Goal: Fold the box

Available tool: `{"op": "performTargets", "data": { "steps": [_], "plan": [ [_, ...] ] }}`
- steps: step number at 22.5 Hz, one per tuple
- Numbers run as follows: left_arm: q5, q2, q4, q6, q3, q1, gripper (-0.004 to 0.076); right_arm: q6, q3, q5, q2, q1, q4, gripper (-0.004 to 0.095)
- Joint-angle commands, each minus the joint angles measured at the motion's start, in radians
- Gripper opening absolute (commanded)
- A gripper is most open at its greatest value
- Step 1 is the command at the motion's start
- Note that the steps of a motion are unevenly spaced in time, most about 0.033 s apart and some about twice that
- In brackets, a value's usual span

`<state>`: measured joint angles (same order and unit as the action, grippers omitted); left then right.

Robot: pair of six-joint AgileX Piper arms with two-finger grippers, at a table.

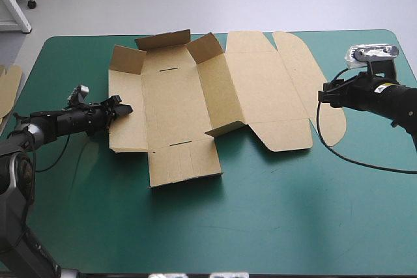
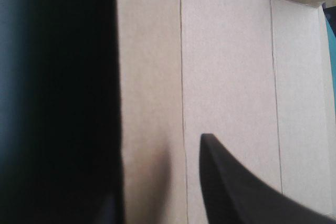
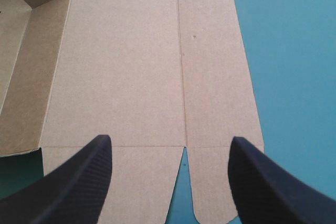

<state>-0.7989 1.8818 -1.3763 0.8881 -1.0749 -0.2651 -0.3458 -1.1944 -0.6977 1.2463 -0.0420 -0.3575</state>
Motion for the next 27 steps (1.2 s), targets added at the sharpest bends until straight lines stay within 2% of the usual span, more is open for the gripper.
{"op": "performTargets", "data": {
  "steps": [1,3,6,10,16,20,22,27],
  "plan": [
    [-0.042,-0.045,-0.065,0.040,-0.023,0.006,0.0073,-0.011,-0.033,0.059,-0.019,0.000,-0.022,0.0593],
    [-0.042,-0.045,-0.065,0.050,-0.023,0.006,-0.0015,-0.012,-0.033,0.059,-0.019,0.000,-0.022,0.0593],
    [-0.049,-0.045,-0.065,0.081,-0.025,0.006,-0.0014,-0.012,-0.033,0.059,-0.019,0.000,-0.022,0.0586],
    [-0.161,-0.045,0.066,0.139,-0.099,0.007,-0.0014,-0.023,-0.033,0.059,-0.019,0.000,-0.022,0.0575],
    [-0.260,-0.041,0.323,0.041,-0.290,0.053,-0.0014,-0.027,-0.033,0.053,-0.019,0.000,-0.022,0.0575],
    [-0.375,0.002,0.485,0.018,-0.478,0.135,-0.0014,-0.032,-0.033,0.039,-0.019,0.000,-0.022,0.0575],
    [-0.419,0.050,0.643,0.020,-0.635,0.203,-0.0014,-0.034,-0.033,0.033,-0.019,0.000,-0.025,0.0575],
    [-0.476,0.111,0.816,0.209,-0.869,0.293,-0.0014,-0.034,-0.033,0.033,-0.019,0.000,-0.029,0.0575]
  ]
}}
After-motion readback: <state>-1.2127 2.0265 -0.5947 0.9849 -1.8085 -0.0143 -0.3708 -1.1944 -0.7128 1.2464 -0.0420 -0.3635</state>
